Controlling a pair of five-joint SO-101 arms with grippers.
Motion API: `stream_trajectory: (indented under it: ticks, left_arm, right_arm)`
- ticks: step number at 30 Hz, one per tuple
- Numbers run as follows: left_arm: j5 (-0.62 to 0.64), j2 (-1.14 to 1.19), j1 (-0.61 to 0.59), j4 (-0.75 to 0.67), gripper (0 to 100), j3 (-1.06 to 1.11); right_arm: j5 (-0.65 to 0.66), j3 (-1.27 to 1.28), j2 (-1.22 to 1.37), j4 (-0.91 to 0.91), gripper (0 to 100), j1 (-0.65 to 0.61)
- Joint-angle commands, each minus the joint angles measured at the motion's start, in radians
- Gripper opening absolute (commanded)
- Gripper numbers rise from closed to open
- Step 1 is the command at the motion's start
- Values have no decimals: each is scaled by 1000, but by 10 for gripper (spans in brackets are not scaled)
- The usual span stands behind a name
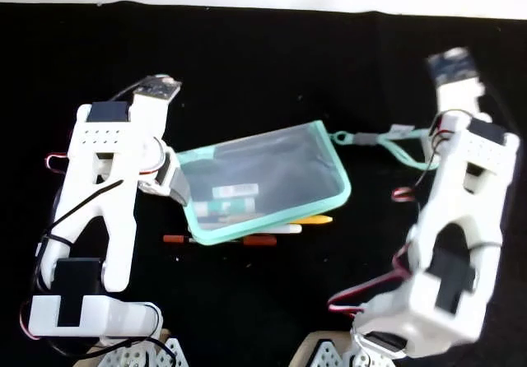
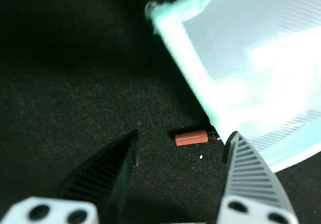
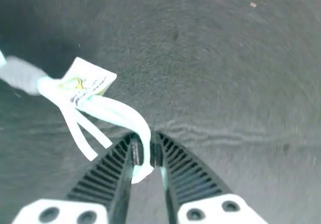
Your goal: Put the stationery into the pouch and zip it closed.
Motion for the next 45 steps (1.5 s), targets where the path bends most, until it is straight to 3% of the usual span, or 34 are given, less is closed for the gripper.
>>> stream_trajectory:
  ticks: [1, 5, 11, 22, 31, 38, 45]
  left_arm:
    - [20, -16, 27, -12, 287, -15]
    - [20, -16, 87, -12, 287, -24]
    - [20, -16, 173, -11, 287, -110]
    - [20, -28, 176, -11, 287, -148]
    - [21, -271, 177, -3, 287, -225]
    - [21, -371, 176, -2, 287, -232]
    - [21, -383, 53, -11, 287, -232]
  right_arm:
    - [-141, -45, -171, 61, 7, -8]
    - [-262, -45, -317, 119, 7, -24]
    - [-324, -47, -530, 189, 7, -111]
    - [-433, -137, -805, 206, 7, -280]
    - [-431, -444, -722, 298, 7, -486]
    - [-431, -697, -533, 323, 7, -562]
    - [-385, -977, -338, 325, 8, -697]
